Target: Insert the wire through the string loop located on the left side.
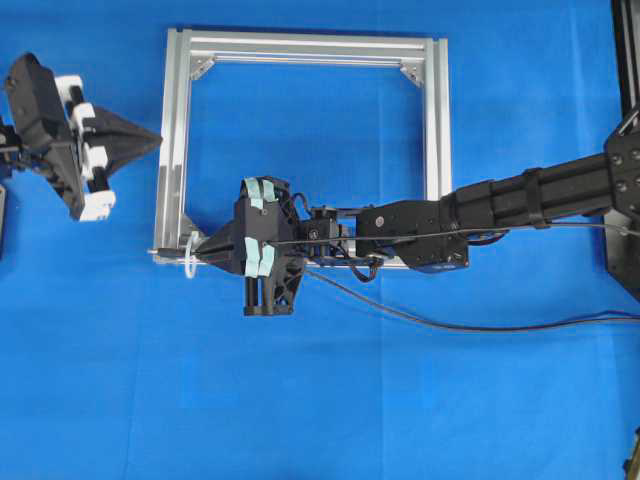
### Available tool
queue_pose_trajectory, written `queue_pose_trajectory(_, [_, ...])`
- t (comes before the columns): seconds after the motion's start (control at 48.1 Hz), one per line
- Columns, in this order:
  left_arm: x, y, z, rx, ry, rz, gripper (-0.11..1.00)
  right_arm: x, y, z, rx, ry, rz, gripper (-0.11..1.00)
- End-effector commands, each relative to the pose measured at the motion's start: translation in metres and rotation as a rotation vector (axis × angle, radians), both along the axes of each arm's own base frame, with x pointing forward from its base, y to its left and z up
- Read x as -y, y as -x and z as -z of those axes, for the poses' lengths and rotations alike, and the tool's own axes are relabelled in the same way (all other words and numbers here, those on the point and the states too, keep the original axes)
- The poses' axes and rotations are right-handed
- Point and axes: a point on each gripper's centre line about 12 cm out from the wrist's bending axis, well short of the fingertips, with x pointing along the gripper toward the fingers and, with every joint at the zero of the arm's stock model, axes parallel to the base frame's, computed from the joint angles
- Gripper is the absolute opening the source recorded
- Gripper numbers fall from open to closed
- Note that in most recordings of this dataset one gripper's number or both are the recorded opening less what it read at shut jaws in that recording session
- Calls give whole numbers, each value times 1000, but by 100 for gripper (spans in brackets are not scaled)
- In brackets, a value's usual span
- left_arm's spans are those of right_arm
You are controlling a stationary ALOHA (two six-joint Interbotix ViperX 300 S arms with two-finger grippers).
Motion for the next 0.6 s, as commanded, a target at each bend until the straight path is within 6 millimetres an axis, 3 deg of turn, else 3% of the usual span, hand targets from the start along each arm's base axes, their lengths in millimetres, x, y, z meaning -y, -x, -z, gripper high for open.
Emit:
queue_pose_trajectory(0.0, [14,-7,-7,24,-5,65,0,-1,-5,-17,41,-3,-2,-4])
queue_pose_trajectory(0.208, [54,0,-9,43,7,236,0,-1,-5,-18,43,-3,-2,-4])
queue_pose_trajectory(0.416, [79,10,-20,100,7,355,0,0,-5,-18,43,-1,-1,-4])
queue_pose_trajectory(0.582, [88,17,-22,95,11,401,0,0,-5,-18,43,-1,-1,-4])
